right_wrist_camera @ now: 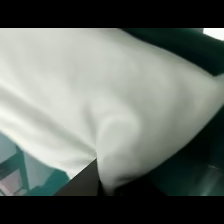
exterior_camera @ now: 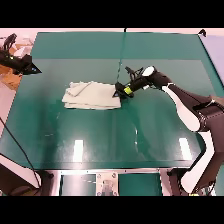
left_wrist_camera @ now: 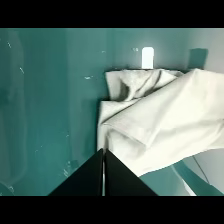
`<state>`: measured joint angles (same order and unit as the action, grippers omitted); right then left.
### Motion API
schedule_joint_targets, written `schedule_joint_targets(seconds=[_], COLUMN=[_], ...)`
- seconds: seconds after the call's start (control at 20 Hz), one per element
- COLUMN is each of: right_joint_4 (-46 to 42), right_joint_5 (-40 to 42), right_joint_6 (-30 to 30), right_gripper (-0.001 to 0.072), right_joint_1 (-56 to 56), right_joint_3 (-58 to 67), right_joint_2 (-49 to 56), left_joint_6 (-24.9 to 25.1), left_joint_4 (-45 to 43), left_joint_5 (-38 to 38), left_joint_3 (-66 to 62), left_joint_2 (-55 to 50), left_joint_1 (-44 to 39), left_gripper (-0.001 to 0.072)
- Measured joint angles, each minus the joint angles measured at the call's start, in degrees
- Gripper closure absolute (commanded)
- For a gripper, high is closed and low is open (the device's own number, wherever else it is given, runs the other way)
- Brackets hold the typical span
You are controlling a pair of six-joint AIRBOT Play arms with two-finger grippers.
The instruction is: Fold the shirts.
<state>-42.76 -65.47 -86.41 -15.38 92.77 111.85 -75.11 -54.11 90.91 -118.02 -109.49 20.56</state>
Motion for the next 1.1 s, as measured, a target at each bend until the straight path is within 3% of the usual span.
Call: schedule_joint_targets(seconds=[0.2, 0.45, 0.7, 0.95, 1.1], right_joint_4=[1.79, 2.51, 2.51, 1.75, -4.31], right_joint_5=[-3.56, -10.05, -13.35, -17.16, -19.98], right_joint_6=[-0.83, -8.68, -13.55, -13.35, -13.14], right_gripper=[0.0694, 0.0694, 0.0694, 0.0694, 0.0694], right_joint_1=[2.49, 15.89, 35.71, 53.13, 60.94], right_joint_3=[10.19, 24.46, 26.95, 27.3, 27.15], right_joint_2=[-3.3, -9.86, -14.6, -16.13, -18.14], left_joint_6=[0.0, -0.22, -2.03, -3.32, -3.96], left_joint_4=[-0.09, -0.13, -0.13, -0.15, -0.13], left_joint_5=[0.22, 1.2, 1.2, 1.14, 1.14], left_joint_3=[0.0, 0.0, 0.0, 0.0, 0.0], left_joint_2=[0.0, 0.0, 0.0, 0.0, 0.0], left_joint_1=[0.0, 0.0, -0.13, -0.11, -0.13], left_gripper=[0.0685, 0.0685, 0.0685, 0.0685, 0.0685])
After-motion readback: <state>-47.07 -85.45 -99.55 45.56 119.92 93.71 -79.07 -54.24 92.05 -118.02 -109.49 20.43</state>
